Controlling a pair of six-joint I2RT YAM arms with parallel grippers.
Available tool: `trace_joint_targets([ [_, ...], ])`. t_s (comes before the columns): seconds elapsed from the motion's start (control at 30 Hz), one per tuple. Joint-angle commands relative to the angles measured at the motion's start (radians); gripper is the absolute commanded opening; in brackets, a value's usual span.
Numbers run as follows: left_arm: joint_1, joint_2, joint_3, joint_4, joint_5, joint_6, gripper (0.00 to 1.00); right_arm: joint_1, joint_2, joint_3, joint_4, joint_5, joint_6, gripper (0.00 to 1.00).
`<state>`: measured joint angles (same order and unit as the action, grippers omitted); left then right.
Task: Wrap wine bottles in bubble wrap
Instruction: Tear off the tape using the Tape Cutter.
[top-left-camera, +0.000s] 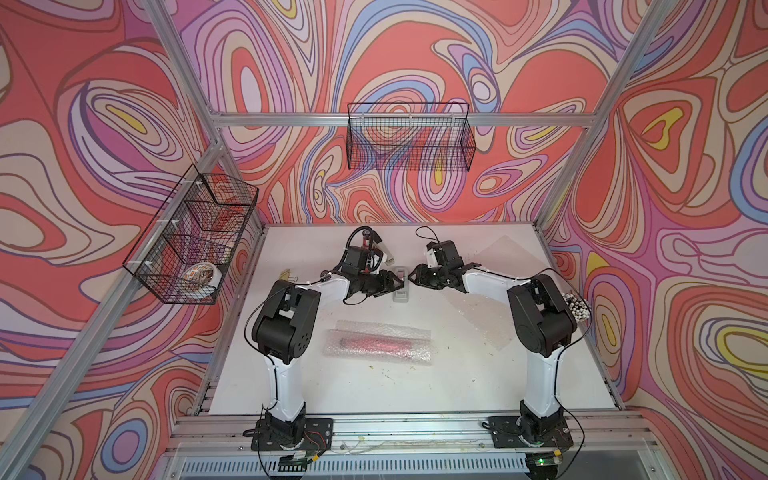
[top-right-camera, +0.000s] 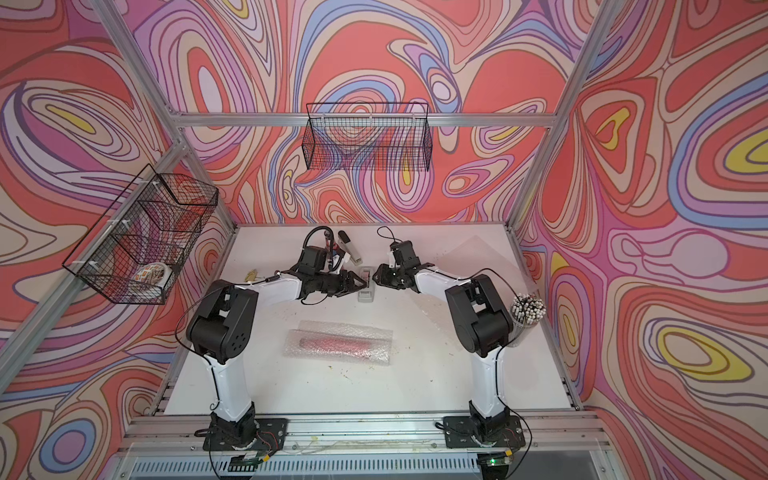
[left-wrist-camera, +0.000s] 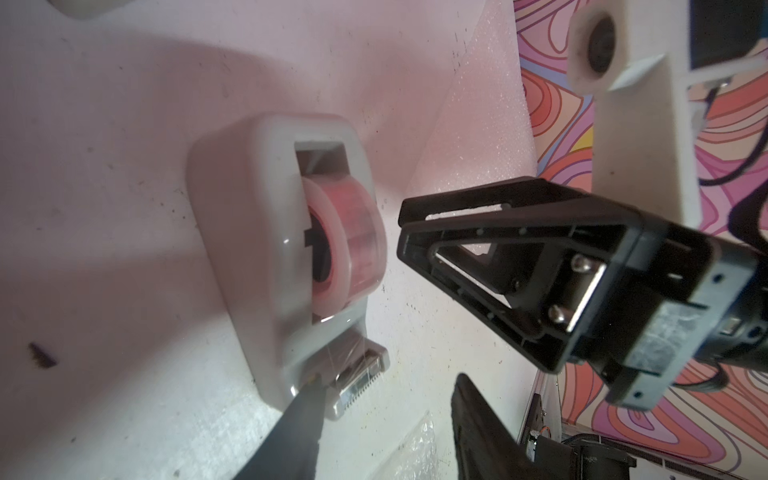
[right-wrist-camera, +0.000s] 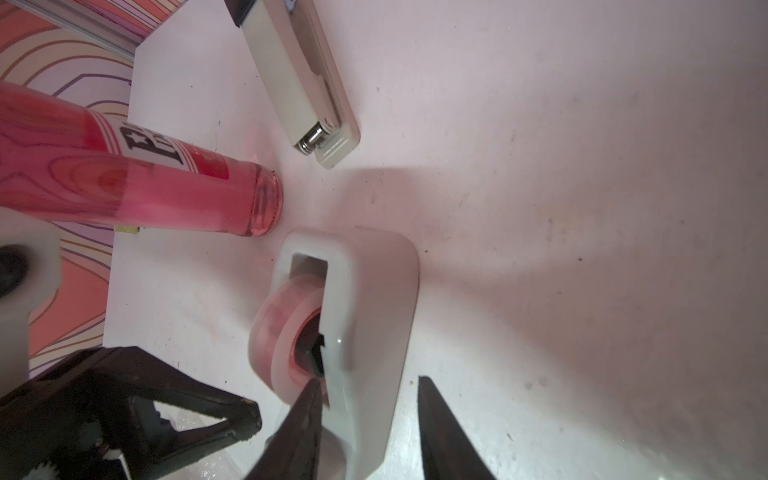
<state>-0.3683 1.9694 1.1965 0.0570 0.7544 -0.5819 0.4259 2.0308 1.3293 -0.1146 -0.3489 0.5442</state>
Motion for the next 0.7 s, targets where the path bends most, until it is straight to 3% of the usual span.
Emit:
trace_joint_targets([
  [0.0, 0.005, 0.031, 0.032, 0.017, 0.029, -0.021, 0.50, -0.004, 0.027, -0.012, 0.030, -0.031, 0.006, 0.38],
  [0.27, 0.009, 0.066, 0.059, 0.031, 0.049, -0.043, 0.46, -0.006, 0.056, -0.018, 0.040, -0.032, 0.011, 0.36],
  [0.67, 0.009, 0.097, 0.064, 0.036, 0.080, -0.071, 0.30, -0.009, 0.063, -0.033, 0.052, -0.032, 0.020, 0.29],
])
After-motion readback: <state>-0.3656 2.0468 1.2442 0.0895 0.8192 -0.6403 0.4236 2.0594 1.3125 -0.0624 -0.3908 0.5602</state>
